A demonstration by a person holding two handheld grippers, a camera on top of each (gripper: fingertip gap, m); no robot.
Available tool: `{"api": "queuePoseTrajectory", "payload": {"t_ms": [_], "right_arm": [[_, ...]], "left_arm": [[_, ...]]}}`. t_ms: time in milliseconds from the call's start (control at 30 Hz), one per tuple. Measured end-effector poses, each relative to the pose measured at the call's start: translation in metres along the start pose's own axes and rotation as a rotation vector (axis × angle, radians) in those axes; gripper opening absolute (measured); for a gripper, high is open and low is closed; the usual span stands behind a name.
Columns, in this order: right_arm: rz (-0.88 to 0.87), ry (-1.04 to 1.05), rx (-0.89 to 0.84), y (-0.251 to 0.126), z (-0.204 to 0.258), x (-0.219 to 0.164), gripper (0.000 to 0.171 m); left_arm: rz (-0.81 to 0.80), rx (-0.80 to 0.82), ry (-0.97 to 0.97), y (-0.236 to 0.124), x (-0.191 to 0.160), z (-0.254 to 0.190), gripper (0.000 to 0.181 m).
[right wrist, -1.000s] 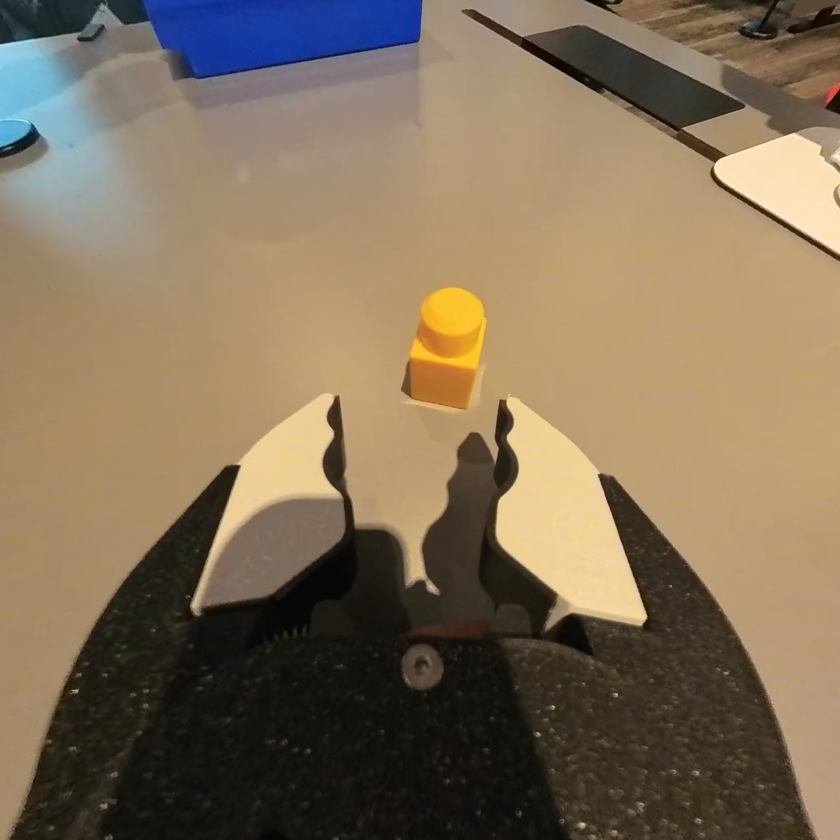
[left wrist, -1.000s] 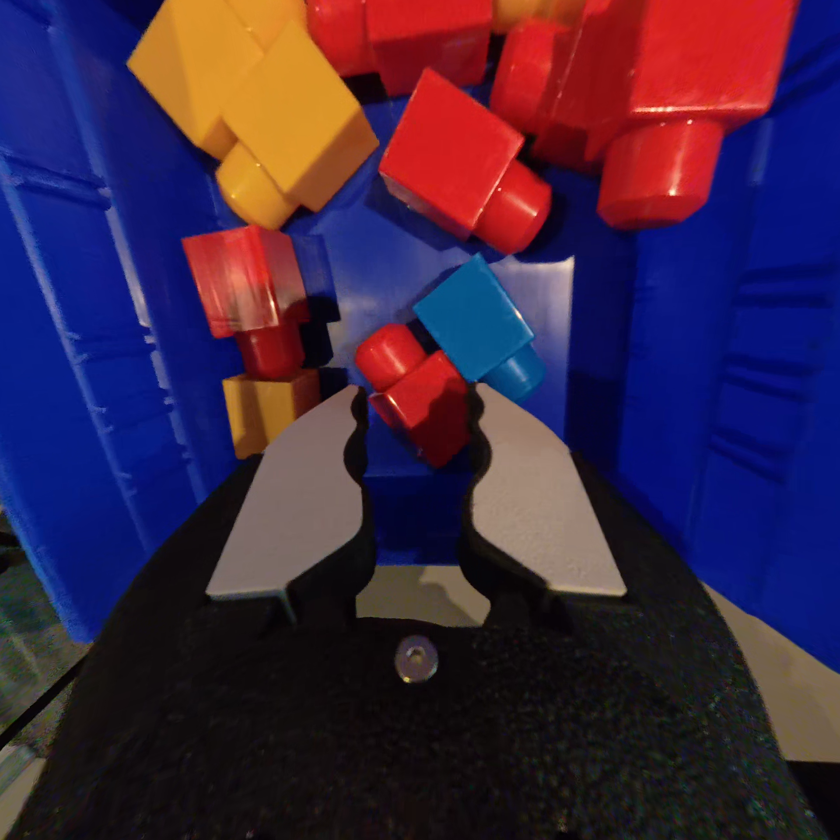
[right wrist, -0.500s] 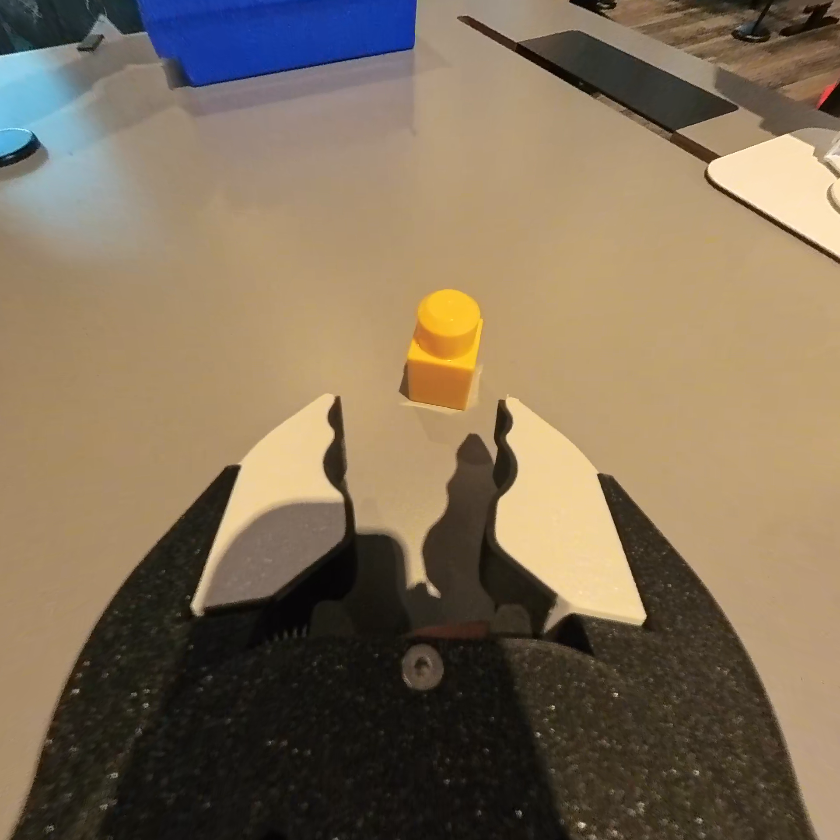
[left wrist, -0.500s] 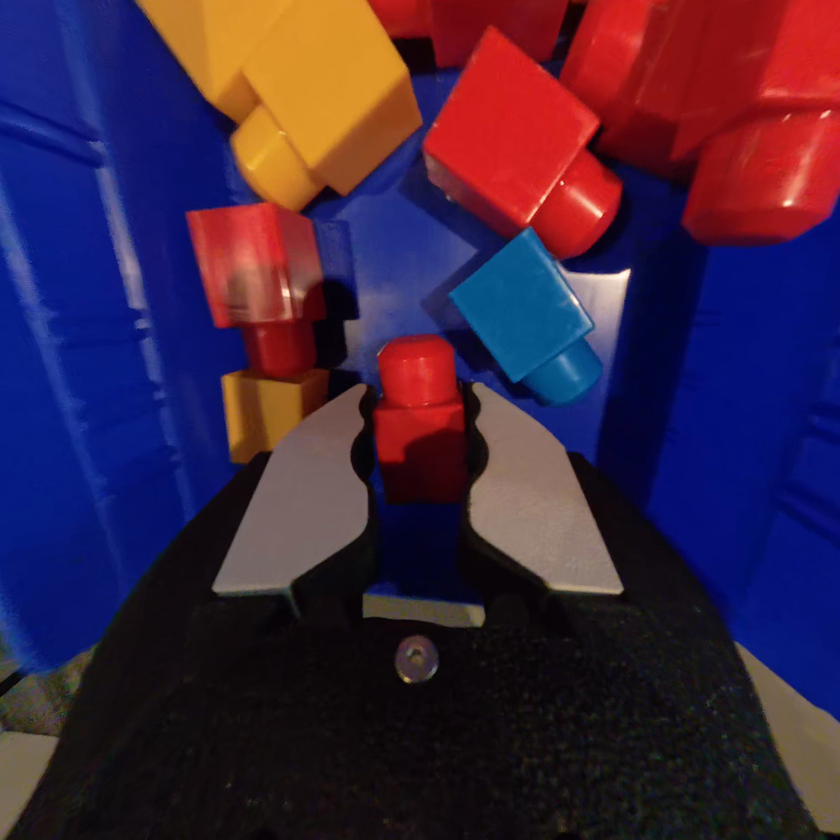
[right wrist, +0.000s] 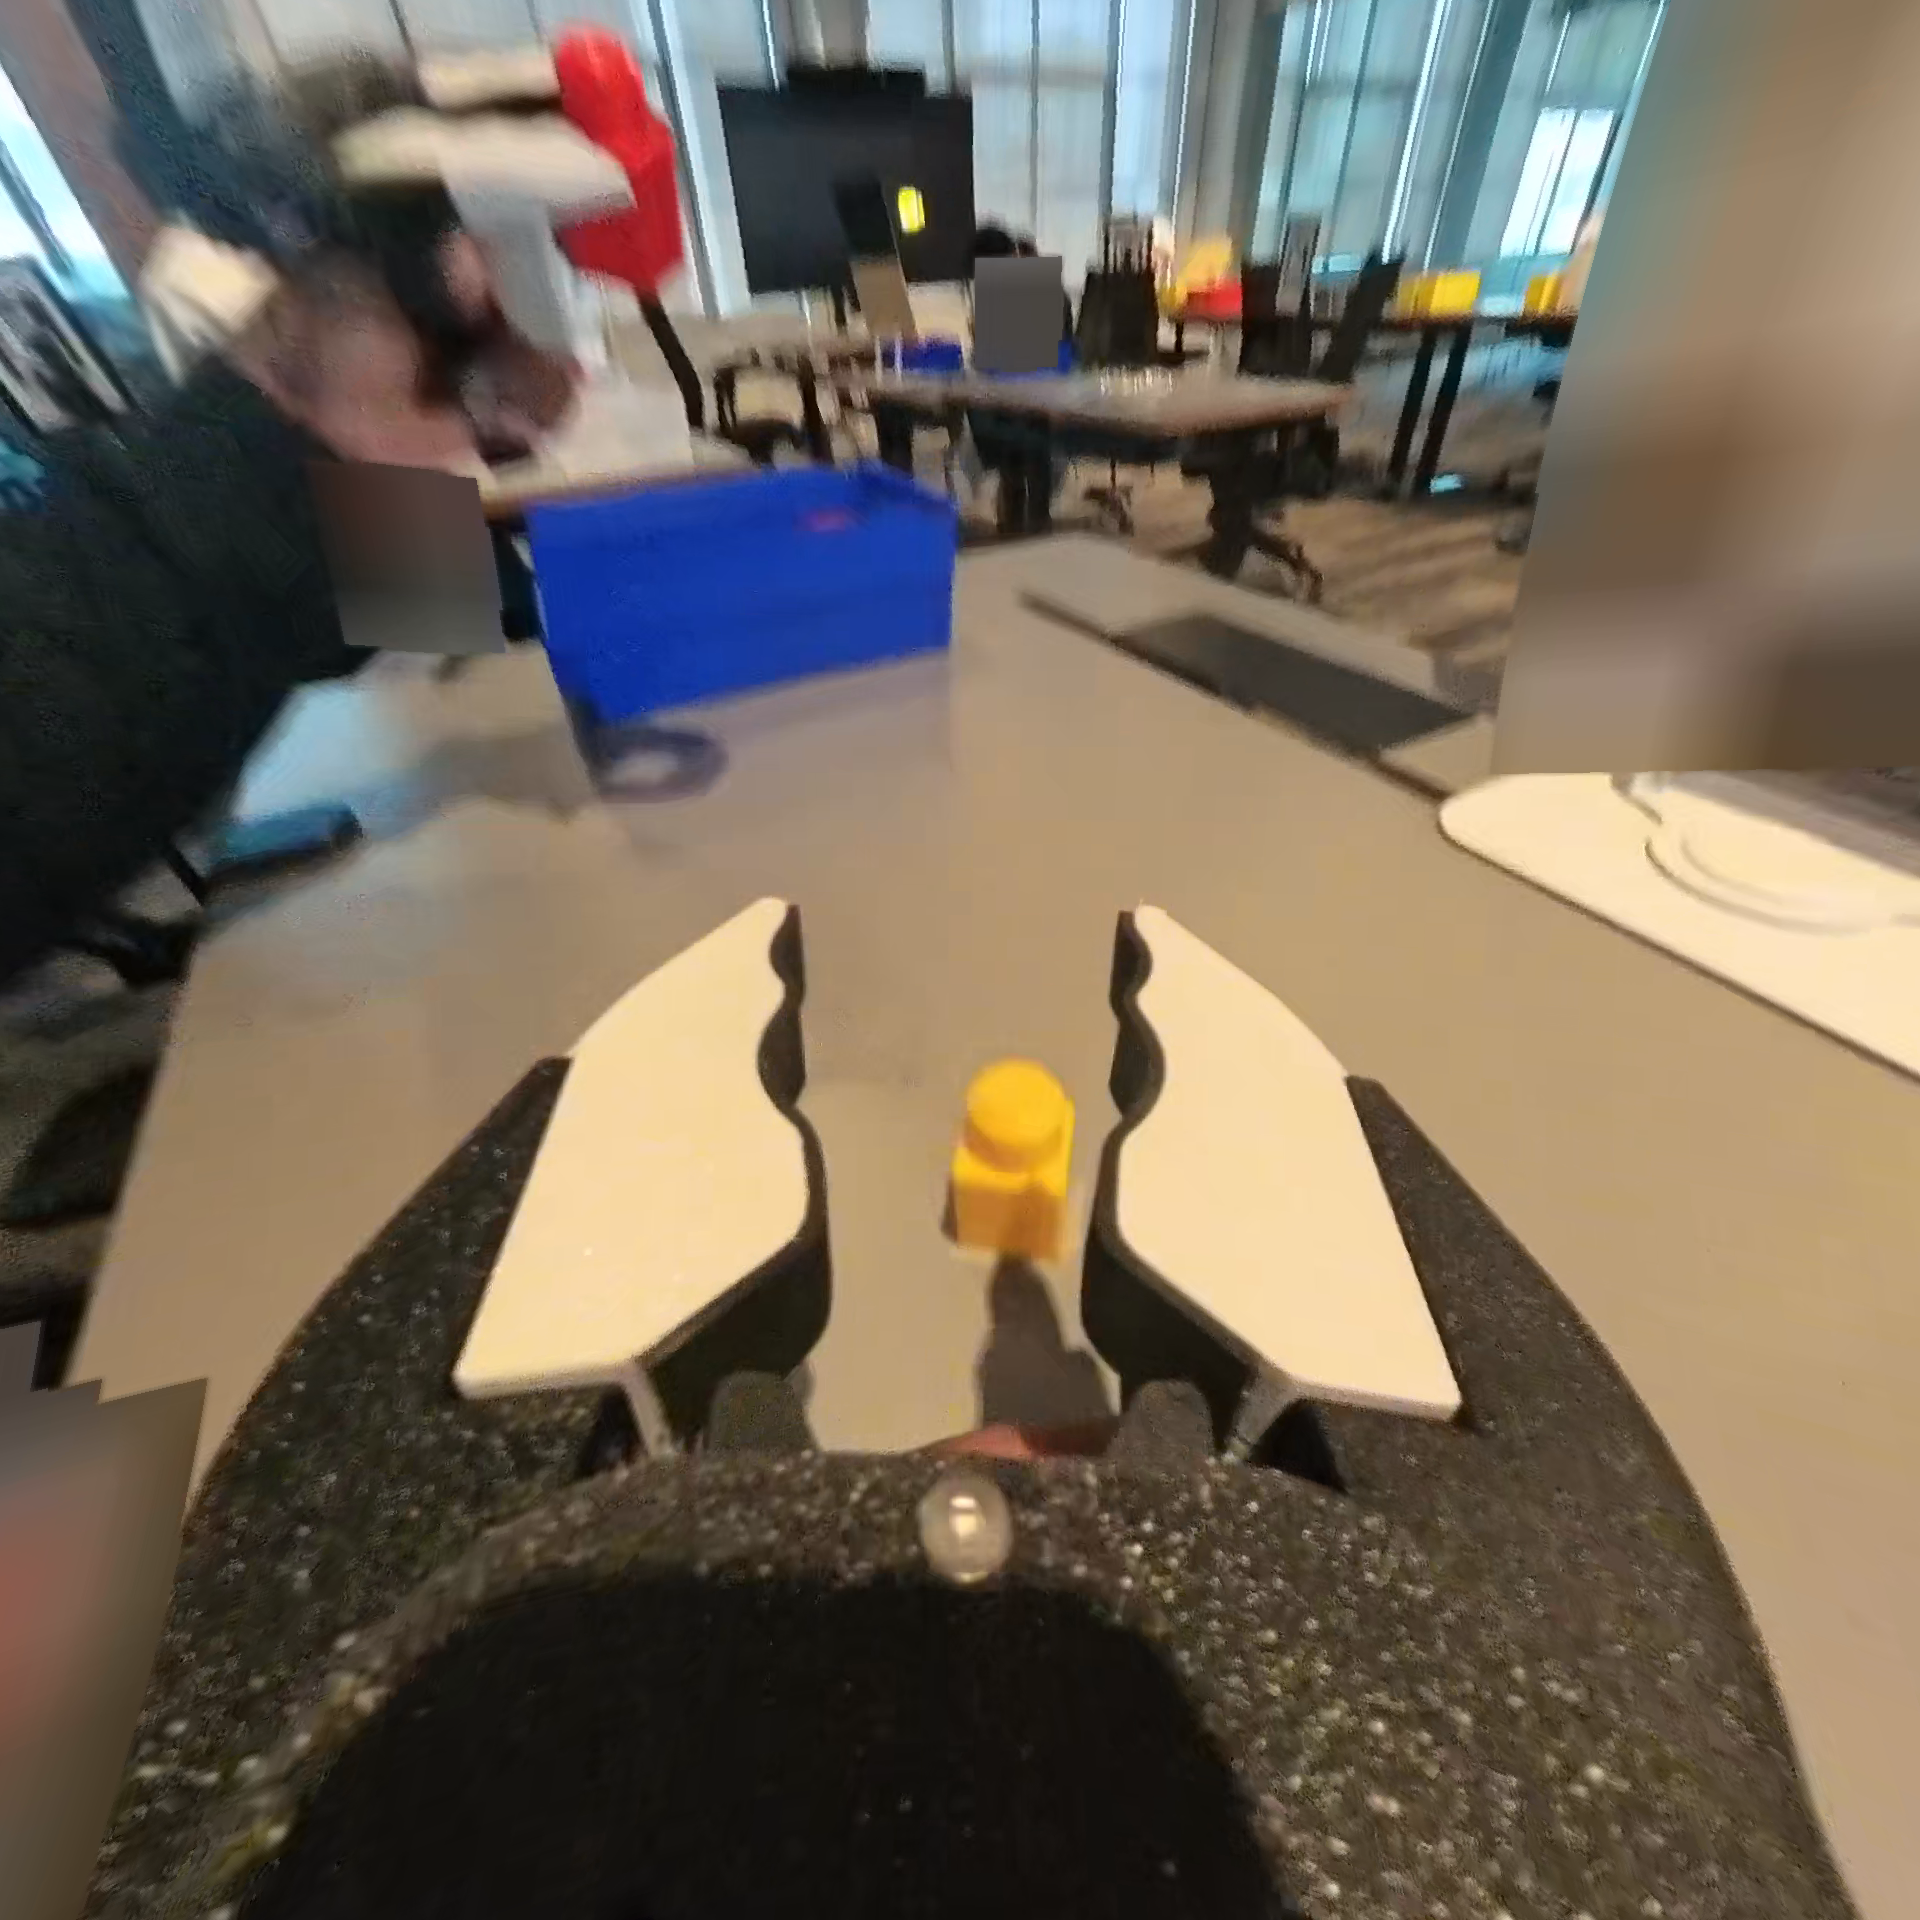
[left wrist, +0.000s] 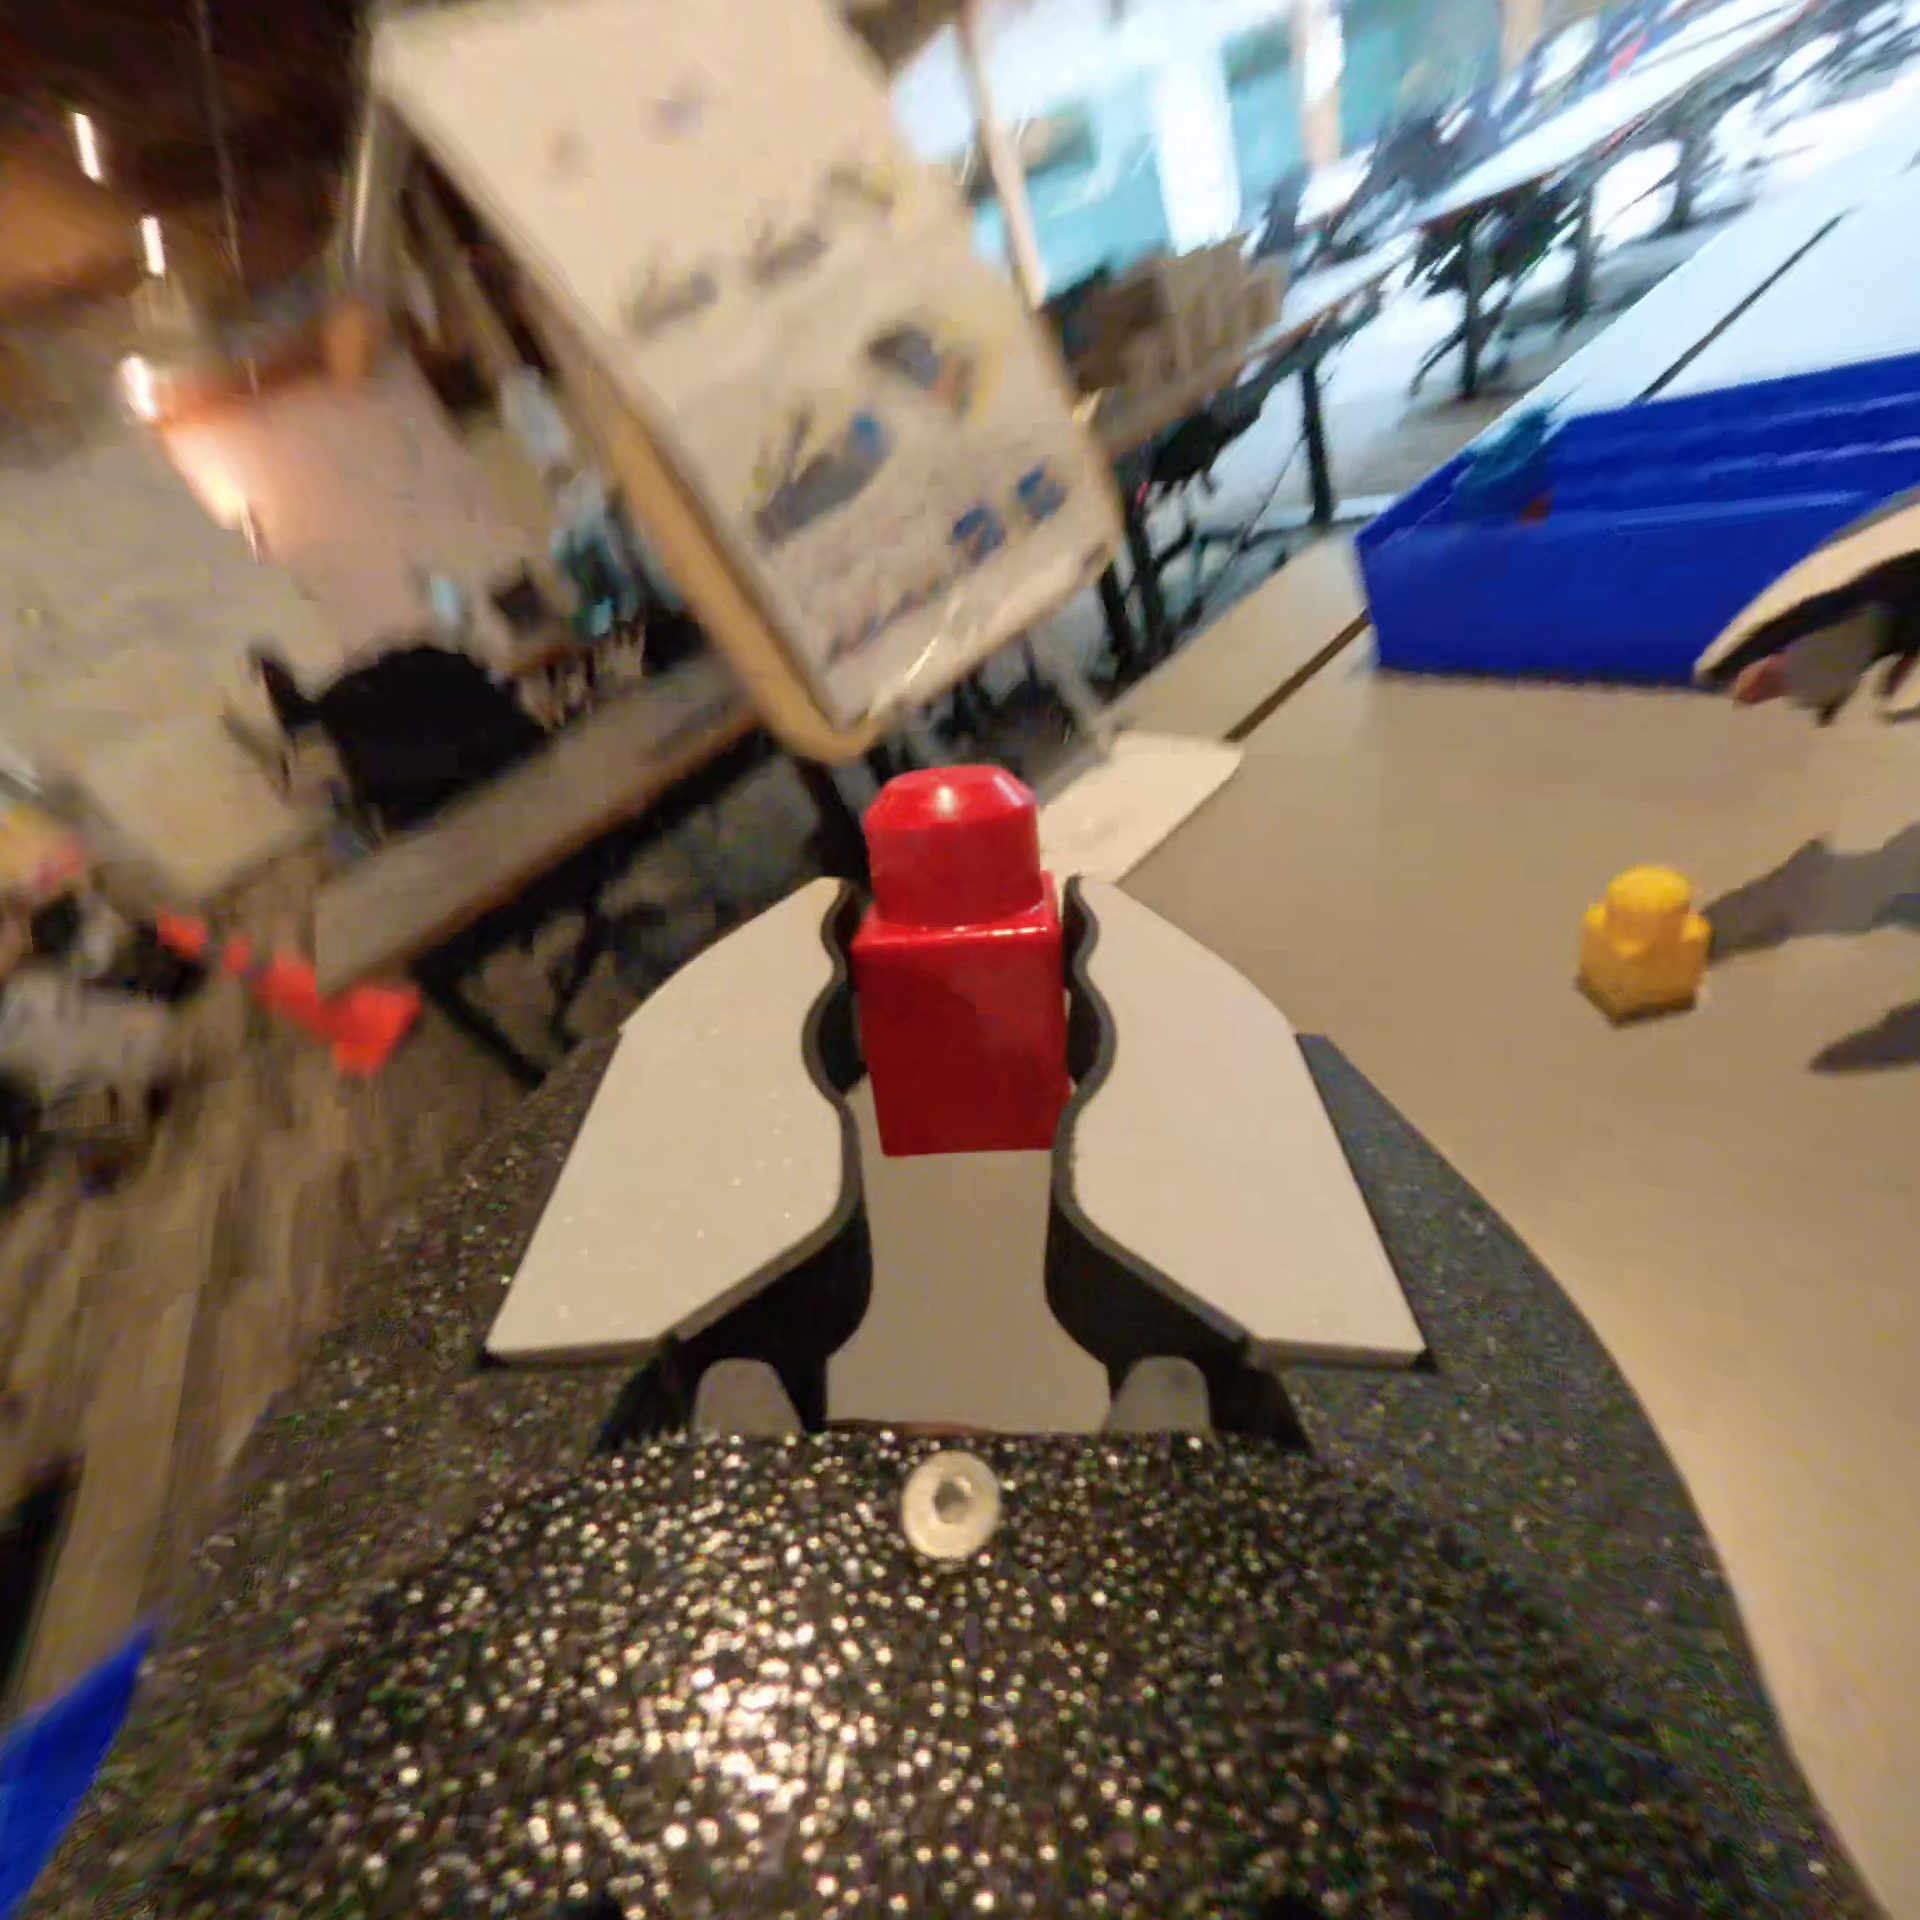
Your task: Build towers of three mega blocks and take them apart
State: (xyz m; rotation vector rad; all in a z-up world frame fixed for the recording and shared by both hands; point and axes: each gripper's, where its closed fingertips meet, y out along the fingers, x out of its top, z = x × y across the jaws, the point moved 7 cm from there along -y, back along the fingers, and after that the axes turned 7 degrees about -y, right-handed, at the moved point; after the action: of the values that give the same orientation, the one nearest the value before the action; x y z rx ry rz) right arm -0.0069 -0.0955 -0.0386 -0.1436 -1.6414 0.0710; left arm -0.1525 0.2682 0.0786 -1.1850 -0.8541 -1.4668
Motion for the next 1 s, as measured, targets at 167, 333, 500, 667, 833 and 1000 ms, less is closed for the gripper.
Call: {"api": "queuePoseTrajectory", "payload": {"t_ms": [167,333,500,667,833,1000], "right_arm": [[-0.105,0.032,0.060,0.020,-0.002,0.045,0.062],[-0.149,0.081,0.069,0.029,-0.002,0.028,0.066],[-0.121,0.079,0.092,0.027,0.005,0.021,0.070],[-0.062,0.098,0.113,0.037,0.012,0.016,0.067],[-0.049,0.099,0.108,0.041,0.015,0.015,0.047],[0.024,0.031,0.091,0.041,0.014,0.012,0.034]], "left_arm": [[-0.261,-0.075,0.263,0.084,-0.004,-0.118,0.036],[-0.267,-0.150,0.322,0.132,-0.036,-0.200,0.036],[-0.220,-0.104,0.423,0.141,-0.040,-0.220,0.036],[-0.249,0.040,0.568,0.138,-0.041,-0.227,0.037],[-0.216,0.041,0.708,0.139,-0.047,-0.239,0.037],[-0.191,-0.028,0.685,0.142,-0.052,-0.240,0.037]]}}
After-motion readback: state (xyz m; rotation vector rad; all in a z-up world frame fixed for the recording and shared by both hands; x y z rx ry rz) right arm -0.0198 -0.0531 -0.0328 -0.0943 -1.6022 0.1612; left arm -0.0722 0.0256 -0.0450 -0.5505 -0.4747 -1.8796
